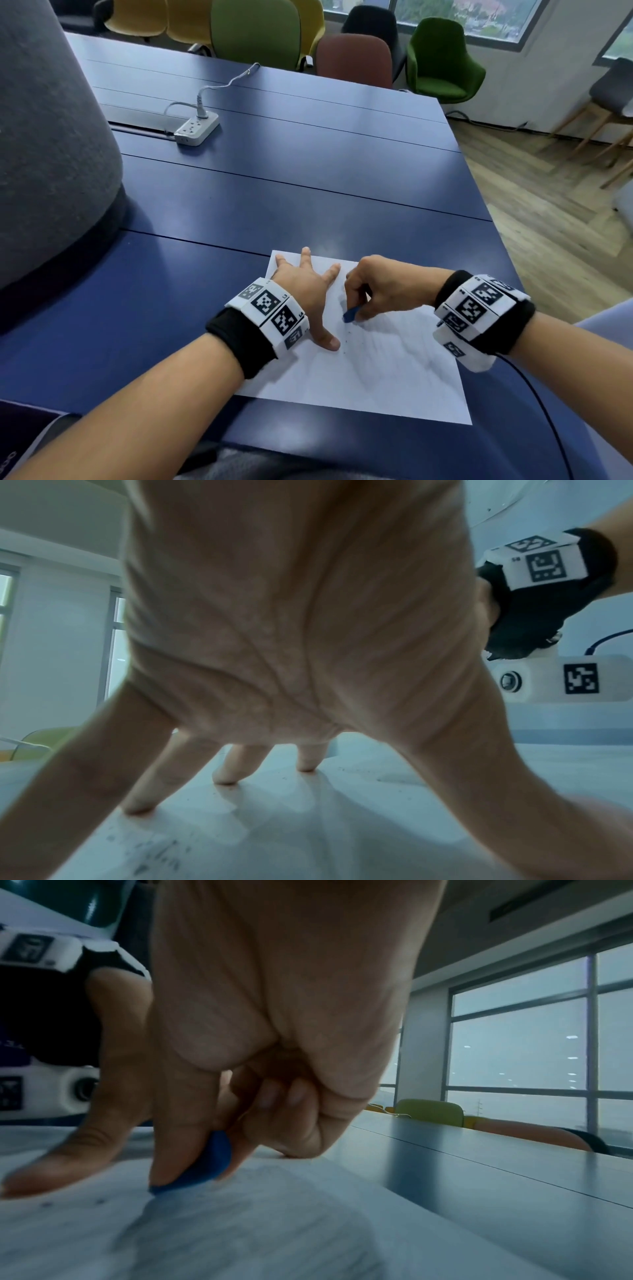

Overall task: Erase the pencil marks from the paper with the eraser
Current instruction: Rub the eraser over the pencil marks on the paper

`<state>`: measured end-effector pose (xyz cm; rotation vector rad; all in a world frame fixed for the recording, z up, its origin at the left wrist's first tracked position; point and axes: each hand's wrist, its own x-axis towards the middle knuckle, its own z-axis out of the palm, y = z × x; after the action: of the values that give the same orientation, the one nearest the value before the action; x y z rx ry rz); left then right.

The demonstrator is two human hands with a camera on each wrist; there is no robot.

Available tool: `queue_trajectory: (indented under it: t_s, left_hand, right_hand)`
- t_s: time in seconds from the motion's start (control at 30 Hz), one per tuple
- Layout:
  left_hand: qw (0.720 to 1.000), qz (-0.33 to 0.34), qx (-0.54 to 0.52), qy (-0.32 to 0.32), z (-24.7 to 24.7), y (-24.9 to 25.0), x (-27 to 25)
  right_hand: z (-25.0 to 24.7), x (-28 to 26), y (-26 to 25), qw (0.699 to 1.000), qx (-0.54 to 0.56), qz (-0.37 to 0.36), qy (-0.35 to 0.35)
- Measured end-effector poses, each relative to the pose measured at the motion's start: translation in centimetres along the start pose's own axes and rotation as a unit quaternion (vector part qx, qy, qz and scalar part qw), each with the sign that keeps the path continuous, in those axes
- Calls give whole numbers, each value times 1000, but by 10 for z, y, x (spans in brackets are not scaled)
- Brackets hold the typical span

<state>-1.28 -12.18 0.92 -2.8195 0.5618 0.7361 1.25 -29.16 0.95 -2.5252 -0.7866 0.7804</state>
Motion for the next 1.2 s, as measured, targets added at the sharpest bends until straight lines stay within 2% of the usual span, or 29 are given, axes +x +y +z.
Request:
queue_trajectory:
  t_s: [0.13, 0.17, 0.3, 0.33, 0.43, 0.47, 0.6, 0.63, 0.77, 0.83, 0.93, 0.97, 1.1, 1.13, 1.2]
  left_hand:
    - [1000, -1, -5, 2, 2, 0, 1]
    - [1000, -1, -4, 3, 2, 0, 1]
    - [1000, 4, -1, 1, 0, 1, -1]
    - [1000, 3, -3, 1, 0, 1, -1]
    - [1000, 1, -10, 3, 1, 0, 1]
    - [1000, 1, -10, 3, 1, 0, 1]
    - [1000, -2, -8, -1, 2, 0, 2]
    - [1000, -4, -11, 0, 2, 0, 3]
    - [1000, -9, -11, 1, 5, -2, 7]
    - [1000, -6, -8, 0, 3, -1, 6]
    - [1000, -5, -7, -1, 1, -1, 5]
    - [1000, -5, -8, -2, 2, -1, 5]
    - [1000, -6, -8, 4, 3, -1, 6]
    - [1000, -5, -7, 4, 3, -1, 6]
    - [1000, -4, -8, 1, 2, -1, 5]
  right_hand:
    - [-4, 7, 8, 994, -14, 26, 104]
    - [-3, 5, 8, 995, -10, 21, 97]
    - [3, -4, 1, 1000, 11, 0, -29]
    - [1, -2, 3, 1000, 9, 8, -20]
    - [-3, 6, 12, 995, 7, 31, 91]
    - [-2, 5, 13, 995, 13, 27, 99]
    - [2, -5, 4, 999, 32, 0, -13]
    - [-1, -3, 7, 1000, 21, 10, 1]
    - [-14, 9, 26, 989, 17, 45, 142]
    - [-14, 4, 27, 992, 29, 40, 117]
    - [-16, 0, 23, 999, 26, 46, 11]
    - [-18, 2, 25, 998, 24, 54, 21]
    - [-22, 14, 40, 983, 52, 55, 167]
    - [-20, 13, 42, 982, 60, 52, 174]
    - [-17, 8, 41, 989, 55, 43, 131]
